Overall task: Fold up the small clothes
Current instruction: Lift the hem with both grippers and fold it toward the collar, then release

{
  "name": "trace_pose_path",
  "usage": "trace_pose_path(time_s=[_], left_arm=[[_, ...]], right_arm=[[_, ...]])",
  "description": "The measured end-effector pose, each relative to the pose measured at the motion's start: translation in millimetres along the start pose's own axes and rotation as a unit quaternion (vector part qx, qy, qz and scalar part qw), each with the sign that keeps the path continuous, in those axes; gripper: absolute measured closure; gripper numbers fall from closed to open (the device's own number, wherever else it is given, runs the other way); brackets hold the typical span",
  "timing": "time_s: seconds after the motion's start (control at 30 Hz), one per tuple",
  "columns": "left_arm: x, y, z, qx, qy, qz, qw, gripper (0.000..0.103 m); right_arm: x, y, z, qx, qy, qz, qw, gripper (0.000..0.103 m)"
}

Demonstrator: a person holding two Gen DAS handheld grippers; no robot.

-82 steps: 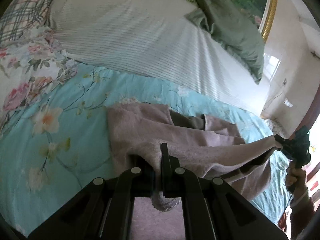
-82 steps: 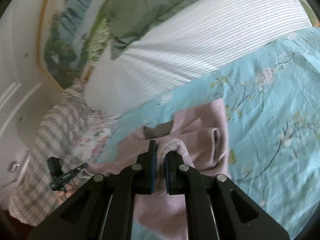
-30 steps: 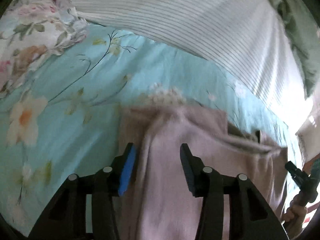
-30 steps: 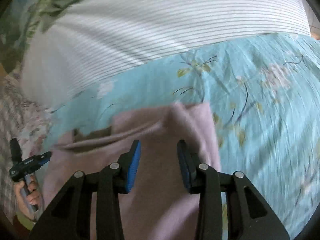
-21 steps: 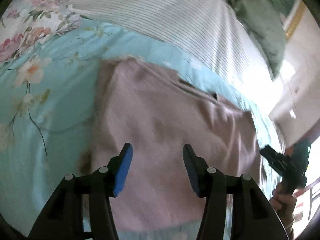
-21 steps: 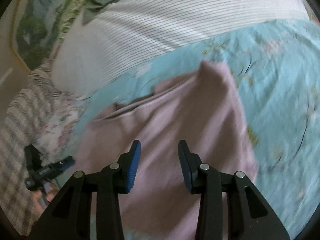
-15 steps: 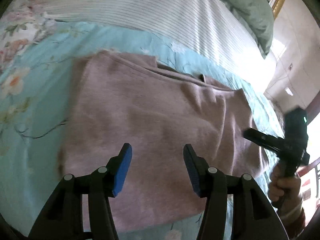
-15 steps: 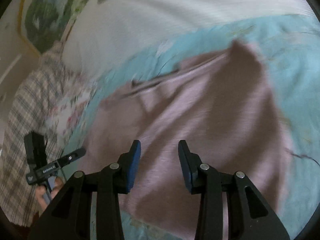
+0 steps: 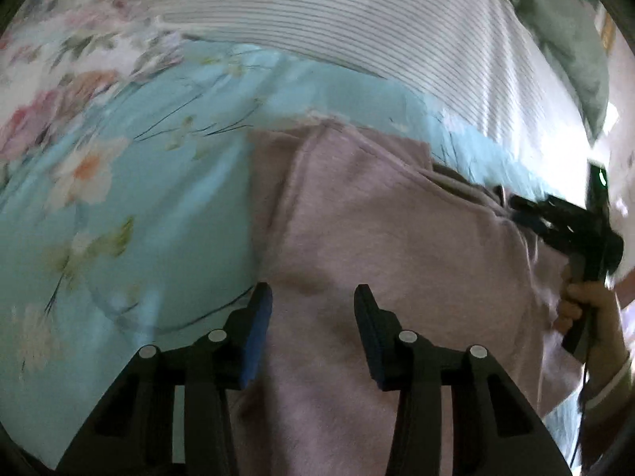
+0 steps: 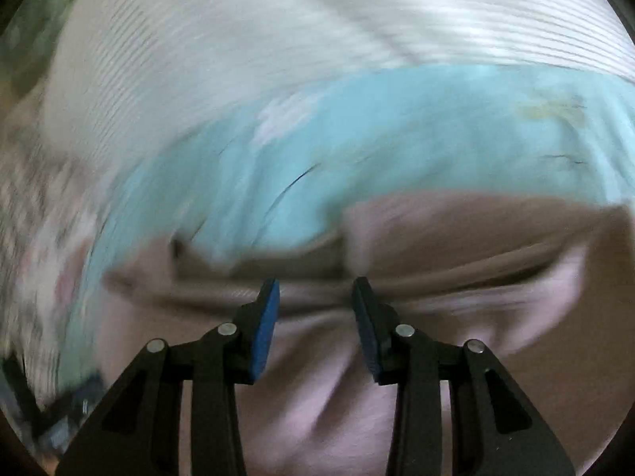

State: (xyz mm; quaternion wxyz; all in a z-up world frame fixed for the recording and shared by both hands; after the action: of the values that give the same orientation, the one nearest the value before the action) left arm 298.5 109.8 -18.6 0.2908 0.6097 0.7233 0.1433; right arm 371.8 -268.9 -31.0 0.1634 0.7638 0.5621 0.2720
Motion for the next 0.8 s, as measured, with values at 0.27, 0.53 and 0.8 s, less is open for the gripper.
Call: trace_pose_path(time_s=[0.27,0.53,0.8], left_arm=[[-0.5,-77.8,-71.8,-0.021,-0.063,-0.065,0.9957,0.035],[-28.5,-137.2,-68.6,0.011,-0.136,-0.121,0.9833,0.024],[-5.0,-102.8,-24.6,-0.025,-0.145,-0.221,0.9641,0.024]], right_arm=[[-14.5,-88.4,-103.5,-0.017,0.12,0.011,0.993,0.043],[-21.5,-165.0,-140.0,-0.005,0.129,0.005,0.992,0.042],[-13.8,-185.0,-155.5,-0.004,0.141,-0.002,0.99,0.042]])
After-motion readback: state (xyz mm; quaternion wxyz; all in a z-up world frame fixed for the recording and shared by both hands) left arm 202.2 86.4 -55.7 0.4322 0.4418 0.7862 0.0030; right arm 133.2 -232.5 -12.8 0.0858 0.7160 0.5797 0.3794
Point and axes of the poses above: each gripper's, at about its wrist camera, not at the fingertips, and z roughly the way its jaws point, x to its left, y to its top, the point moved 1 cm from there along z, roughly the way its jaws point, and after that the axes turned 1 degree about -z, right-handed, at the moved point
